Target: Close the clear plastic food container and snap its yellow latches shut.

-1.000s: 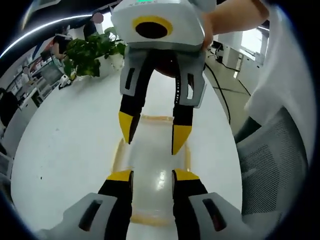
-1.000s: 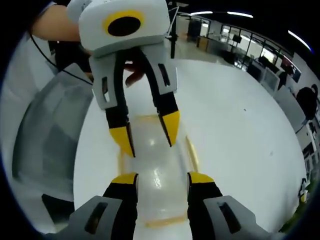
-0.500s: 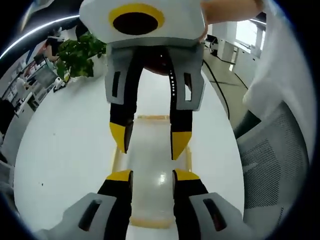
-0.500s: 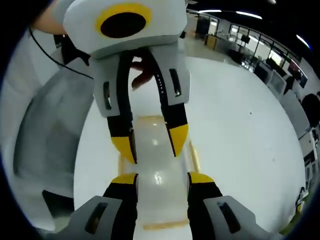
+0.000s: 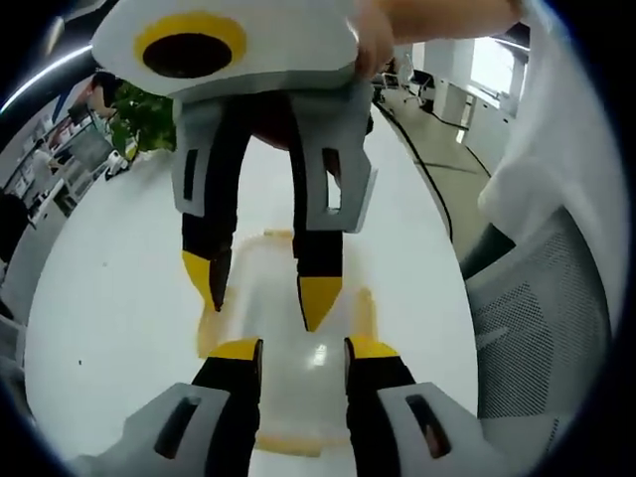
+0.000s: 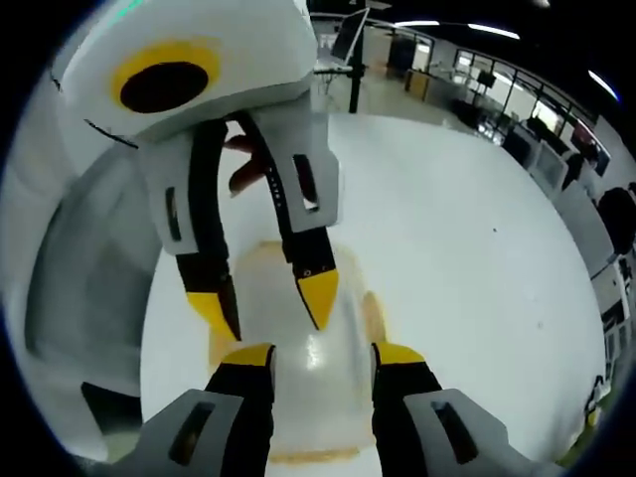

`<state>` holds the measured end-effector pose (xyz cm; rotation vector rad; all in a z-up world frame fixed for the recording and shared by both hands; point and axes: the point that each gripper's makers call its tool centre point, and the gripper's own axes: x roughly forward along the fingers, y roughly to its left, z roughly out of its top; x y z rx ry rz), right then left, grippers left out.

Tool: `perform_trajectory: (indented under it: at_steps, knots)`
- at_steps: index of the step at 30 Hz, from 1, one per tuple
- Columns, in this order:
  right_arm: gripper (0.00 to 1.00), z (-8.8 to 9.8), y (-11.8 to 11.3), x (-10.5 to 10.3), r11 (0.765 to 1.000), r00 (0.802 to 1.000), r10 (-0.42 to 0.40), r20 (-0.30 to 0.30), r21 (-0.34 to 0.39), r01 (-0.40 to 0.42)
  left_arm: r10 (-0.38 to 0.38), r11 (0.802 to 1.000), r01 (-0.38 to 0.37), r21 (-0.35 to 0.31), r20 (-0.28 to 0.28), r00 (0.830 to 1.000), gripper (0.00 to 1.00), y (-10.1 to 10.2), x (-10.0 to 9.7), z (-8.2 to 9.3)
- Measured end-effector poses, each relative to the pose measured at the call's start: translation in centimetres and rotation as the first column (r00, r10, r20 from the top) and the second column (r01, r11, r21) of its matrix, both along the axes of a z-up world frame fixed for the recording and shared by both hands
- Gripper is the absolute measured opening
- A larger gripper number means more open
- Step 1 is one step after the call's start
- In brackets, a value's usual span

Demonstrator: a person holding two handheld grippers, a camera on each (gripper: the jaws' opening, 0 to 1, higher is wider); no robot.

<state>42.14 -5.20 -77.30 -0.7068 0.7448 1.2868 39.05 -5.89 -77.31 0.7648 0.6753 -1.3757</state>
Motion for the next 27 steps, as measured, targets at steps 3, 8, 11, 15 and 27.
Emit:
perform_trajectory:
  at_steps: [3, 8, 11, 15, 27]
  knots:
    - [0.37, 0.0, 0.0, 0.3, 1.000, 1.000, 0.002, 0.001, -0.003, -0.002, 0.001, 1.000, -0.001, -0.003, -0.005, 1.000, 0.33, -0.1, -0.5, 0.1]
    - [0.37, 0.0, 0.1, 0.7, 1.000, 1.000, 0.006, -0.004, -0.008, -0.006, 0.007, 1.000, -0.007, -0.010, -0.001, 1.000, 0.38, -0.3, -1.2, 0.1]
    - [0.38, -0.2, 0.2, 1.0, 1.000, 1.000, 0.009, -0.010, -0.015, -0.010, 0.008, 1.000, -0.008, -0.002, 0.005, 1.000, 0.39, -0.3, -1.4, -0.1]
    - [0.39, -0.2, 0.4, 1.3, 1.000, 1.000, 0.012, -0.022, -0.019, -0.012, 0.012, 1.000, -0.013, 0.026, 0.018, 1.000, 0.39, 0.1, -1.8, -0.6]
    - [0.40, -1.1, 0.2, 2.0, 0.998, 0.994, 0.006, -0.112, -0.055, -0.012, -0.030, 0.995, 0.019, 0.097, 0.118, 0.993, 0.40, 0.2, -2.2, -1.1]
